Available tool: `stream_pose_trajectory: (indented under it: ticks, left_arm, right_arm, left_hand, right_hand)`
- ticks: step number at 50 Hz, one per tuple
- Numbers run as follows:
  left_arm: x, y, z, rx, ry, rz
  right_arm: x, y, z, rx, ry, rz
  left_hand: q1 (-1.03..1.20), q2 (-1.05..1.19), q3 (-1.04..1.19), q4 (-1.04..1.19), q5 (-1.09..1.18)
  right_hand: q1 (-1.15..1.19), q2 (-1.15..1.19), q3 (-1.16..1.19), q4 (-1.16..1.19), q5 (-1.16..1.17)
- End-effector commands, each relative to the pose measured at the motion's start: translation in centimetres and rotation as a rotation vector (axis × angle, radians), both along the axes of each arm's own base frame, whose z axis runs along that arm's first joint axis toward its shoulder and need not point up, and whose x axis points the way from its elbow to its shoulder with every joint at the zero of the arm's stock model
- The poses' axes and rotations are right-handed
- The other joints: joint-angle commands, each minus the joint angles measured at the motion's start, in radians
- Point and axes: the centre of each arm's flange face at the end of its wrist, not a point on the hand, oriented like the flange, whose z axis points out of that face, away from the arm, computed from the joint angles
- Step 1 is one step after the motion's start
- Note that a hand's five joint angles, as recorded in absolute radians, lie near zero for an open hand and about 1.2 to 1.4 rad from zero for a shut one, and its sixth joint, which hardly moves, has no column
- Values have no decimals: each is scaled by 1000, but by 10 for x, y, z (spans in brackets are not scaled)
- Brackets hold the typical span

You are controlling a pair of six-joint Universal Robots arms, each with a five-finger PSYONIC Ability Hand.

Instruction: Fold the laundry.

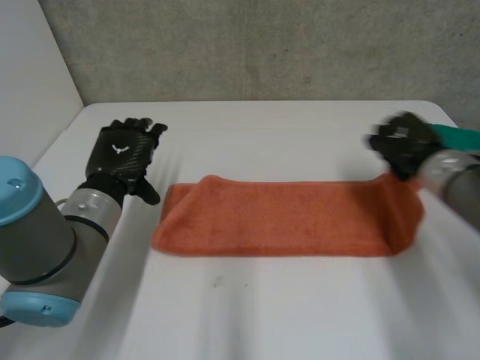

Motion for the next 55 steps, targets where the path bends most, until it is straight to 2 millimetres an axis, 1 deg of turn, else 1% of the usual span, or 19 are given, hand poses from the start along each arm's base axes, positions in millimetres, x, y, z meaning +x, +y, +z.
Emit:
stream_pose_trajectory:
  ticks: [1,4,7,8,13,14,15,16,17,19,23,24,27,29,36,42,46,47,55]
  left_arm:
    - [19,-11,14,-38,16,76]
    - [24,-14,12,-33,15,98]
    - [28,-16,11,-30,14,115]
    - [29,-17,11,-30,14,118]
    - [30,-16,8,-19,10,121]
    - [29,-16,8,-19,10,118]
    - [30,-16,7,-16,8,119]
    - [29,-16,7,-15,8,118]
    - [29,-16,7,-16,10,118]
    - [28,-15,7,-16,10,115]
    - [25,-16,10,-27,13,106]
    - [23,-16,12,-33,15,100]
    - [16,-14,16,-46,21,78]
    - [10,-11,16,-46,21,57]
    - [-21,8,-2,-6,-3,-45]
    - [-27,11,-11,18,-17,-63]
    - [-26,10,-13,21,-18,-60]
    - [-25,9,-13,22,-19,-57]
    - [-20,11,-10,22,-15,-48]
  right_arm:
    - [155,88,12,-130,-55,453]
    - [203,123,2,-148,-72,599]
    - [231,146,-9,-145,-77,683]
    - [245,158,-24,-125,-70,725]
    - [267,182,-69,-57,-31,803]
    - [268,184,-73,-49,-26,805]
    - [269,187,-77,-41,-22,805]
    - [270,186,-75,-43,-28,790]
    - [269,183,-73,-49,-30,770]
    - [266,176,-70,-43,-37,711]
    - [250,154,-38,-4,-159,510]
    - [236,139,-24,26,-223,419]
    - [199,118,-14,137,-279,290]
    - [183,115,-12,183,-289,258]
    - [131,111,-50,355,-248,175]
    - [104,94,-75,385,-254,97]
    - [98,84,-96,394,-252,72]
    - [95,78,-99,387,-253,59]
    - [99,55,-76,274,-252,61]
  left_hand:
    - [-9,-22,-29,-20,-39]
    - [-9,-22,-29,-20,-39]
    - [-12,-25,-32,-23,-42]
    - [-12,-25,-32,-23,-42]
    - [-12,-25,-32,-23,-42]
    - [-12,-25,-32,-23,-42]
    - [-12,-25,-32,-23,-42]
    - [-12,-25,-32,-23,-42]
    - [-12,-25,-32,-23,-42]
    - [-15,-28,-35,-26,-45]
    - [-15,-28,-35,-26,-45]
    - [-15,-28,-35,-26,-45]
    - [-12,-25,-32,-23,-42]
    - [-9,-22,-29,-20,-39]
    - [-12,-25,-32,-23,-42]
    - [-12,-25,-32,-23,-42]
    - [-9,-22,-29,-20,-39]
    - [-12,-25,-32,-23,-42]
    - [-9,-22,-29,-20,-39]
  right_hand:
    - [421,219,202,206,232]
    - [421,219,202,206,232]
    - [421,219,202,206,232]
    - [421,219,202,206,232]
    - [421,219,202,206,232]
    - [288,86,69,74,99]
    - [-42,-243,-261,-256,-230]
    - [-713,-915,-933,-928,-902]
    - [-801,-1003,-1020,-1016,-990]
    - [-801,-1003,-1020,-1016,-990]
    - [-801,-1003,-1020,-1016,-990]
    - [-801,-1003,-1020,-1016,-990]
    - [-801,-1003,-1020,-1016,-990]
    - [-801,-1003,-1020,-1016,-990]
    - [-797,-999,-1016,-1012,-986]
    - [-421,-623,-641,-636,-610]
    - [-20,-222,-239,-234,-208]
    - [359,157,140,145,171]
    - [421,219,202,206,232]
